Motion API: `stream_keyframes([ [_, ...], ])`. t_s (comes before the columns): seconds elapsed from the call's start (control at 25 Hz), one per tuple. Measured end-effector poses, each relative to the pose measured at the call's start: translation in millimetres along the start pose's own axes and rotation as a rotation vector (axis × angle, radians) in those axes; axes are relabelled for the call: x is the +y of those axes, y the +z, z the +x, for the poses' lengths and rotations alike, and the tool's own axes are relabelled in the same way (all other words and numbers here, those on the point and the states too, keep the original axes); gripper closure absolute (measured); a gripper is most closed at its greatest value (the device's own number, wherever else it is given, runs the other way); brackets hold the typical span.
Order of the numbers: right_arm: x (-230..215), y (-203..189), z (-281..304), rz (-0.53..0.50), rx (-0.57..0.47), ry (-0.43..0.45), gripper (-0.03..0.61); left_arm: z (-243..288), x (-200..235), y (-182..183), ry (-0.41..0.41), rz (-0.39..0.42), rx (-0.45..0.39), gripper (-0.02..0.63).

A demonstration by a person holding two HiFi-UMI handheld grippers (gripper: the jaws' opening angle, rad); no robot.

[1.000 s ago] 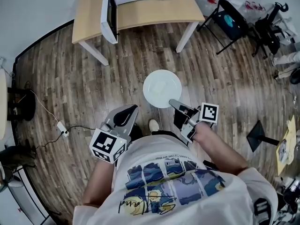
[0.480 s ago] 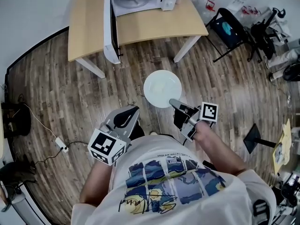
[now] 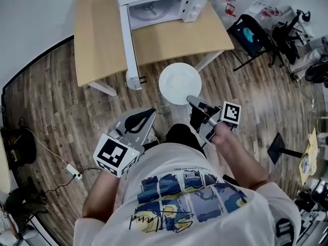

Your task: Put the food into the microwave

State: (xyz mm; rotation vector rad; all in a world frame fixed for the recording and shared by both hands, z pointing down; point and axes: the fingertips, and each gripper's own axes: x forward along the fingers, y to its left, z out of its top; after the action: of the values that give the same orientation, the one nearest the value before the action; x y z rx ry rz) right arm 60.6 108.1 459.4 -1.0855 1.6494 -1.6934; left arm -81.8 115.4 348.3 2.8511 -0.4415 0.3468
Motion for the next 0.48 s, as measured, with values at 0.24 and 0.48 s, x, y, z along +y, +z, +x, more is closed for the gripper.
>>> stream_keyframes([
  [0.24, 5, 34, 27, 0.022, -0.024, 0.007, 0.563, 22, 30, 26, -0.018, 0.013, -0.012, 0.606],
  [0.48, -6, 90, 69, 0.033, -0.013, -0.008, 0.563, 56, 75, 51, 0.014, 0.015, -0.014, 0.606],
])
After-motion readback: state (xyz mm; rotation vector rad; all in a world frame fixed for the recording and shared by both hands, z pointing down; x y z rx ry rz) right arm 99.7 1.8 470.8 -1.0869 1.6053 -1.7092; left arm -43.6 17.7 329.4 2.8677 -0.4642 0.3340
